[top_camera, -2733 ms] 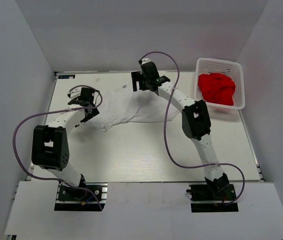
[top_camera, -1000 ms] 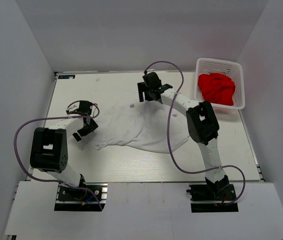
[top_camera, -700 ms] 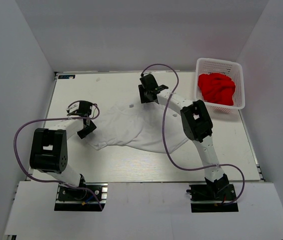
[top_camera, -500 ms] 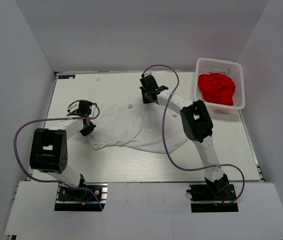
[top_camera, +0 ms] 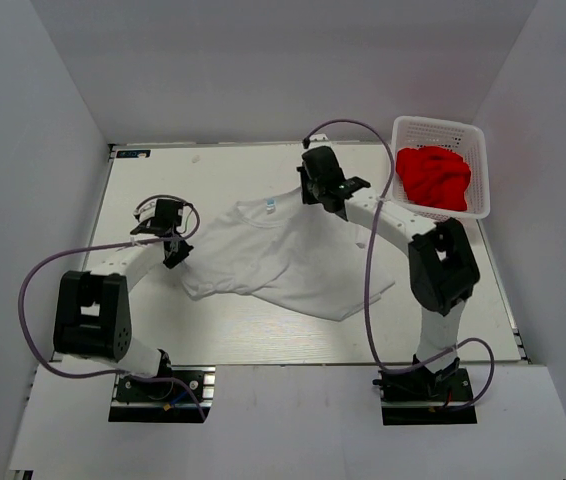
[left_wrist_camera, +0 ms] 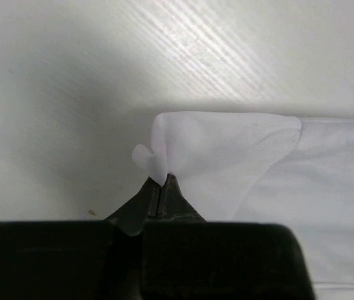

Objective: Fold and stack the t-shirts

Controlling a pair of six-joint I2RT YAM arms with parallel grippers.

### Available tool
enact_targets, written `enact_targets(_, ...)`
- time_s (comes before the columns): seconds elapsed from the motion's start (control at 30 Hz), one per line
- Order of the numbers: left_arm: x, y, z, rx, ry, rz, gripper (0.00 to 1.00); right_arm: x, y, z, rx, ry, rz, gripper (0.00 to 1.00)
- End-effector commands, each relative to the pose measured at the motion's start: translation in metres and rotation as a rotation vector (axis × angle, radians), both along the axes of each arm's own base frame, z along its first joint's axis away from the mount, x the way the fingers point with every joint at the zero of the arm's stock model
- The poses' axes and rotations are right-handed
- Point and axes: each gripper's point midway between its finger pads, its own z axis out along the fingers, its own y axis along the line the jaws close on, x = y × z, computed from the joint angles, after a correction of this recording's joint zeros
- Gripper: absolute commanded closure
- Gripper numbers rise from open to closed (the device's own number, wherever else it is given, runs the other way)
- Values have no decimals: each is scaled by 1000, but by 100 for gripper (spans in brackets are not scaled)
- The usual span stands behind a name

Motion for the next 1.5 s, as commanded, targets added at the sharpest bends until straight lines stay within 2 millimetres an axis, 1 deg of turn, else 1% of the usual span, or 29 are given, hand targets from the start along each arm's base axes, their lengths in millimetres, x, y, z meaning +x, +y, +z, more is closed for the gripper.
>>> enact_targets(0.0,12,6,44,27,-138,7,100,6,3,60,86,-183,29,100)
enact_targets(0.07,17,7,61,36,-186,6,100,8,-2,75,89,-227,21,100)
enact_targets(0.1,23,7,73,30,-231,7,100,8,-7,95,98,-271,5,100)
enact_targets(0.13,28,7,91,33,-301,-6,100,7,-10,101,79,-292,4,100)
enact_targets(0.2,35,6,113,29,-384,-10,100,3,-18,128,92,-368,-2,100)
enact_targets(0.33,49,3,189,21,-614,-43,100,-11,-29,192,137,-538,17,100)
enact_targets(0.37,51,1,206,20,-663,-61,100,-11,-33,199,125,-557,14,100)
enact_targets(0.4,50,-4,233,13,-728,-82,100,-13,-39,209,117,-582,1,100)
enact_targets(0.43,49,-4,249,9,-771,-81,100,-23,-48,237,143,-634,-15,100)
enact_targets(0.5,45,-6,283,13,-844,-111,100,-30,-57,251,122,-674,-15,100)
enact_targets(0.53,38,-5,302,9,-899,-108,100,-45,-67,279,154,-731,-22,100)
enact_targets(0.57,35,-10,320,-4,-953,-137,100,-50,-69,287,145,-753,-11,100)
enact_targets(0.63,26,-12,338,-6,-1012,-161,100,-66,-78,311,172,-803,-1,100)
enact_targets(0.67,15,-12,363,-4,-1078,-173,100,-83,-89,334,187,-860,5,100)
enact_targets(0.73,4,-14,381,-13,-1128,-183,100,-95,-92,350,200,-899,38,100)
enact_targets(0.77,-4,-15,395,-19,-1156,-193,100,-112,-101,370,224,-939,43,100)
enact_targets(0.83,-21,-15,415,-17,-1210,-208,100,-129,-102,387,245,-976,93,100)
enact_targets(0.93,-53,-15,456,-20,-1327,-234,100,-175,-123,432,301,-1082,137,100)
enact_targets(0.97,-61,-16,463,-24,-1343,-244,100,-181,-122,432,300,-1074,165,100)
enact_targets(1.03,-86,-15,485,-17,-1409,-264,100,-207,-128,457,332,-1131,215,100)
enact_targets(1.13,-117,-16,510,-19,-1491,-293,100,-236,-137,475,346,-1171,269,100)
enact_targets(1.17,-131,-15,521,-5,-1528,-296,100,-251,-145,488,364,-1210,279,100)
enact_targets(1.2,-135,-16,522,-8,-1521,-306,100,-256,-146,489,362,-1201,290,100)
enact_targets(1.23,-153,-16,538,-9,-1567,-317,100,-262,-147,493,368,-1212,308,100)
enact_targets(1.27,-159,-15,545,4,-1585,-320,100,-268,-148,496,374,-1221,319,100)
enact_targets(1.3,-168,-14,550,6,-1601,-319,100,-281,-156,510,388,-1259,318,100)
enact_targets(1.37,-186,-12,567,19,-1647,-320,100,-294,-166,526,400,-1302,309,100)
enact_targets(1.4,-191,-12,574,20,-1657,-319,100,-292,-165,528,396,-1304,308,100)
enact_targets(1.47,-188,-14,575,28,-1651,-339,100,-291,-166,536,393,-1318,296,100)
